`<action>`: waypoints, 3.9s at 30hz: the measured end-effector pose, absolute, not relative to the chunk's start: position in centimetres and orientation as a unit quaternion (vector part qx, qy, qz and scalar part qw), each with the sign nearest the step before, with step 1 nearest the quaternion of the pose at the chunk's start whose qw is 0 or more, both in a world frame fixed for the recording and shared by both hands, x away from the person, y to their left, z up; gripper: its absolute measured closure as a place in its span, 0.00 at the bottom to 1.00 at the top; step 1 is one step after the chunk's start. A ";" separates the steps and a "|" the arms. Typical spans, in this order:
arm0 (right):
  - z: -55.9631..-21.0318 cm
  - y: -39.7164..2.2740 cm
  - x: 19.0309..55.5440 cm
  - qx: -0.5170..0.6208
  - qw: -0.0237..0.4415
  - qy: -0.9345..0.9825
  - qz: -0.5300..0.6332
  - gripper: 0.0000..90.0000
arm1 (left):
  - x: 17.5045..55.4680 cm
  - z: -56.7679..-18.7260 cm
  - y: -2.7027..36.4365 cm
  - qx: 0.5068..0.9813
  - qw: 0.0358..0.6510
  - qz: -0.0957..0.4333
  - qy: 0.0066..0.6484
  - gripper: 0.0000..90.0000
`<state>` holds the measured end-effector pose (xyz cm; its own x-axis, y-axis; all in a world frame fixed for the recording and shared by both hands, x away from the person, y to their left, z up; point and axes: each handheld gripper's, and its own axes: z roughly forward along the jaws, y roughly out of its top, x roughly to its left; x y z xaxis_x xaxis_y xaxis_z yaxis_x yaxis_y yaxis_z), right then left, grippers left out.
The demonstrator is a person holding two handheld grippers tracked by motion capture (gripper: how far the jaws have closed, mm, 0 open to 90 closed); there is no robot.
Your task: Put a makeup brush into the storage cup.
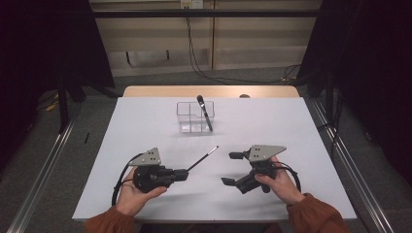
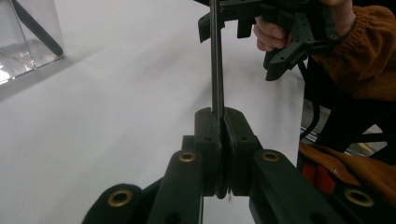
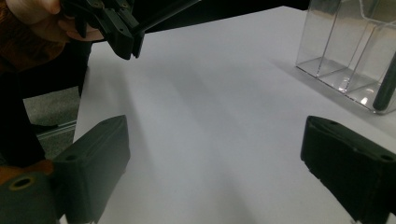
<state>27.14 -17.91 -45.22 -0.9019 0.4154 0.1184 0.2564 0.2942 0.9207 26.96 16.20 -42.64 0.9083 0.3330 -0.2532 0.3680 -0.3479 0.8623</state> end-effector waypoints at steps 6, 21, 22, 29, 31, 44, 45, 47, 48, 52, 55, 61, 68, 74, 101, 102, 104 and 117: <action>-45.0 -17.7 27.1 0.197 0.067 0.792 0.574 0.10 | 27.0 -42.9 15.7 0.811 0.546 -0.014 0.211 0.95; -44.2 -17.1 27.4 0.189 0.067 0.766 0.610 0.10 | 26.8 -43.2 14.8 0.792 0.575 0.023 0.205 0.95; -44.1 -17.1 27.5 0.189 0.068 0.767 0.610 0.10 | 26.9 -43.2 14.8 0.789 0.578 0.025 0.206 0.95; -43.7 -16.3 27.7 0.195 0.058 0.755 0.623 0.09 | 27.1 -43.6 14.2 0.789 0.582 0.026 0.197 0.95; -43.6 -16.0 27.6 0.192 0.055 0.754 0.626 0.05 | 27.0 -43.7 14.2 0.789 0.582 0.029 0.193 0.95; -43.7 -15.7 28.2 0.205 0.030 0.740 0.640 0.40 | 26.9 -44.3 13.7 0.792 0.580 0.025 0.189 0.95; -43.7 -15.8 28.3 0.206 0.028 0.740 0.640 0.42 | 26.9 -44.4 13.7 0.794 0.578 0.024 0.188 0.95; -43.7 -15.9 28.3 0.207 0.024 0.738 0.642 0.48 | 26.8 -44.5 13.6 0.795 0.577 0.020 0.185 0.95; -43.7 -15.9 28.4 0.207 0.023 0.737 0.643 0.49 | 26.8 -44.5 13.5 0.798 0.574 0.020 0.182 0.95; -43.8 -16.0 28.4 0.201 0.009 0.734 0.648 0.68 | 26.7 -44.9 13.1 0.804 0.567 0.012 0.178 0.95; -43.8 -16.1 28.5 0.205 -0.001 0.729 0.653 0.76 | 26.7 -44.9 13.1 0.805 0.567 0.014 0.176 0.95; -44.0 -16.2 28.7 0.209 -0.021 0.720 0.661 0.84 | 26.5 -45.3 12.7 0.816 0.553 0.019 0.169 0.95; -44.0 -16.2 28.8 0.202 -0.052 0.716 0.666 0.92 | 26.4 -45.6 12.5 0.819 0.548 0.021 0.171 0.93; -44.0 -16.2 28.9 0.196 -0.068 0.716 0.667 0.95 | 26.6 -45.7 12.5 0.819 0.546 0.020 0.175 0.88; -43.3 -18.1 29.4 0.227 -0.055 0.725 0.649 0.95 | 26.8 -44.5 14.3 0.787 0.559 0.073 0.250 0.18; -43.3 -18.1 29.4 0.228 -0.057 0.725 0.648 0.95 | 26.8 -44.5 14.4 0.787 0.559 0.073 0.252 0.17; -43.3 -18.3 29.4 0.231 -0.056 0.726 0.645 0.95 | 26.9 -44.2 14.6 0.786 0.557 0.078 0.256 0.13; -42.6 -19.4 29.5 0.247 -0.051 0.737 0.628 0.95 | 26.5 -43.4 17.3 0.769 0.566 0.120 0.273 0.03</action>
<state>29.49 -19.41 -42.61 -0.8729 0.2999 0.3849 0.4276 0.0901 0.8995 26.47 17.28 -43.41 0.8226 0.5548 -0.1247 0.2844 -0.2116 0.9351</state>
